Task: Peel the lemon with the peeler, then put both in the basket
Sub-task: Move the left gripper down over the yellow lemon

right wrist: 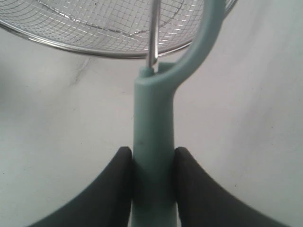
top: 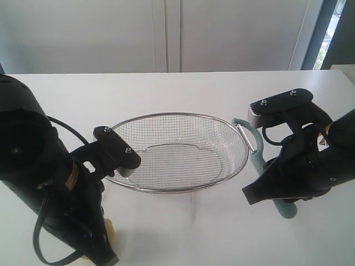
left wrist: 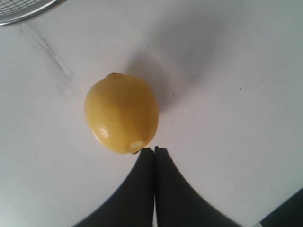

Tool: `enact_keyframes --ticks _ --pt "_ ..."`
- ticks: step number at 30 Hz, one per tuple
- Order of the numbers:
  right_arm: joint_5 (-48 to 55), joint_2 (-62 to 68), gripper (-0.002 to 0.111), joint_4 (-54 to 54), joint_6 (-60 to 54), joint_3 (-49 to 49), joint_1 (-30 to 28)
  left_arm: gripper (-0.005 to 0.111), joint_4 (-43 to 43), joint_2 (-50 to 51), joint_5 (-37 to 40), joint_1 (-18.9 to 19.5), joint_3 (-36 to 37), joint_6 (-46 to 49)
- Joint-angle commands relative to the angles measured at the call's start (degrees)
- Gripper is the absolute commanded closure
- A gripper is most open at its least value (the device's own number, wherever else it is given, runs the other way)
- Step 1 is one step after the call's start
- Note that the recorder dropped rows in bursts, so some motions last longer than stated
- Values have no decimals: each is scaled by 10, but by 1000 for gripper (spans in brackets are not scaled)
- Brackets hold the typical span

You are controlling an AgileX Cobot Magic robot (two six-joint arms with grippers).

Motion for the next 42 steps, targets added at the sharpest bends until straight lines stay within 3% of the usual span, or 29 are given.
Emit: enact_keyframes --ticks 1,9,16,27,35,42 --pt "-8 -6 108 -4 -1 1 -1 107 0 -1 14 -4 -3 4" --pt "-8 -6 108 -4 14 1 -1 105 13 -1 14 -4 -3 6" --pt "-8 -6 108 -4 14 1 -1 83 15 -1 15 -4 -1 6" --pt "-8 -6 108 -4 14 1 -1 40 27 -1 19 -4 -1 4" --pt "-8 -6 108 -4 14 1 -1 32 124 -1 29 -4 5 -183" --pt "-8 -6 108 -4 14 1 -1 29 114 18 -15 -4 25 -192"
